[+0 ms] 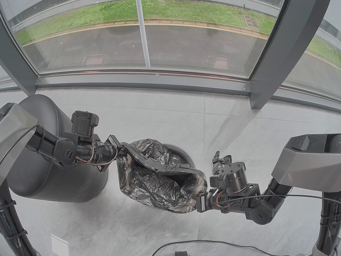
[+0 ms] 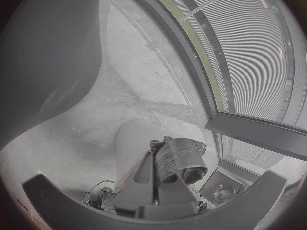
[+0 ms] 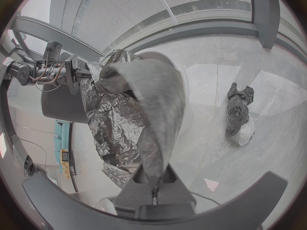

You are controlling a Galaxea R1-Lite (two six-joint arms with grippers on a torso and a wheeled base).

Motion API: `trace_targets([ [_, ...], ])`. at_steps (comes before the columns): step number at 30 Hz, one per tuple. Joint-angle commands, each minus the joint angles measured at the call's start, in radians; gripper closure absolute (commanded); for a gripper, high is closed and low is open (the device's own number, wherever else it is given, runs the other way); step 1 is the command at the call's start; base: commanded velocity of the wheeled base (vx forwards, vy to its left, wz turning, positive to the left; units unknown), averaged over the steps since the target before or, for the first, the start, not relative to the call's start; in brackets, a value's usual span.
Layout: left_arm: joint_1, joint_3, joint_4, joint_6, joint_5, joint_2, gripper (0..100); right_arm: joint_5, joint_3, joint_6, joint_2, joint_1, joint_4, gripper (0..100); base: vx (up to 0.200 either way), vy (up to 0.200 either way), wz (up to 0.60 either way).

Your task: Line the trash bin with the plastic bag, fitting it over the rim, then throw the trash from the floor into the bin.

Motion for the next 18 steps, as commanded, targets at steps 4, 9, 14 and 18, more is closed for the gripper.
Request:
trace_targets([
  [4, 0.012, -0.022, 0.000, 0.007, 0.001, 0.044, 100, 0.001, 0.010, 0.000, 0.002, -0.013, -0.009, 100, 0.000, 0.000, 0.00],
  [9, 0.020, -0.027, 0.000, 0.008, 0.000, 0.064, 100, -0.001, 0.043, -0.001, -0.001, -0.018, -0.048, 100, 0.000, 0.000, 0.00],
  [14, 0.020, -0.027, 0.000, 0.008, 0.000, 0.067, 100, 0.001, 0.061, -0.001, 0.002, -0.023, -0.074, 100, 0.000, 0.000, 0.00],
  [18, 0.020, -0.025, 0.000, 0.008, 0.000, 0.067, 100, 0.001, 0.063, 0.000, 0.007, -0.023, -0.075, 100, 0.000, 0.000, 0.00],
])
